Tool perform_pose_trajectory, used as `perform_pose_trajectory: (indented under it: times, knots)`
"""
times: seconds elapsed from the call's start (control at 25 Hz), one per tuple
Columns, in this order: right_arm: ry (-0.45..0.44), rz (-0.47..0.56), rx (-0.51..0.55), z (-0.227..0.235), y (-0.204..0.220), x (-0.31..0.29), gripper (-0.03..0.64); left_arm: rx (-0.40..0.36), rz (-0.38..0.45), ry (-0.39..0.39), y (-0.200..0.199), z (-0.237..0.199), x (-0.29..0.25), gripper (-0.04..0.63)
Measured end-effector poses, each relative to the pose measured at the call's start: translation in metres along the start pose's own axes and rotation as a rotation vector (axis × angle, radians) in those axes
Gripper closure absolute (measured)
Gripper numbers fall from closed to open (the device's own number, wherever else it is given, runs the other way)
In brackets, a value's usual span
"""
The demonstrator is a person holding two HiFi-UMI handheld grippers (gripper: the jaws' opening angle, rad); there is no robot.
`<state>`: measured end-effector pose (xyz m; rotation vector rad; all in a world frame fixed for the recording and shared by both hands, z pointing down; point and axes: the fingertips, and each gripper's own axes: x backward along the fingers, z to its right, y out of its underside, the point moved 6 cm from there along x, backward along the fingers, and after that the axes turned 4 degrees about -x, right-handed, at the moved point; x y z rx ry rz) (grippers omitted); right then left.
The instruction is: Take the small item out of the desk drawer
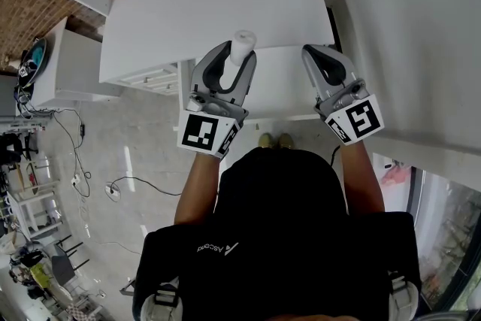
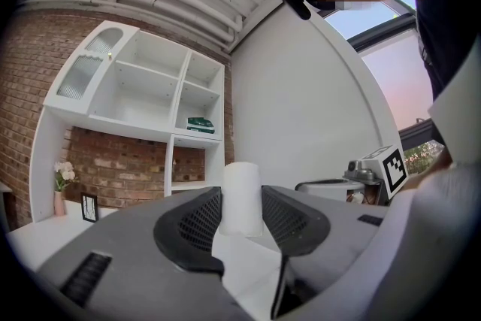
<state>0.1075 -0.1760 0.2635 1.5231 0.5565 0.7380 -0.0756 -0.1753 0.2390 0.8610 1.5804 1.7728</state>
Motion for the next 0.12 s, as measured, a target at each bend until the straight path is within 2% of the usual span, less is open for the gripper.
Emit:
perform_pose_trajectory:
  times: [0.12]
  knots:
    - [0.001, 0.001, 0.000, 0.0002, 0.0005, 0.0014, 0.618, 0.000, -0.001, 0.002, 0.0009, 0.0018, 0.0007, 0.431]
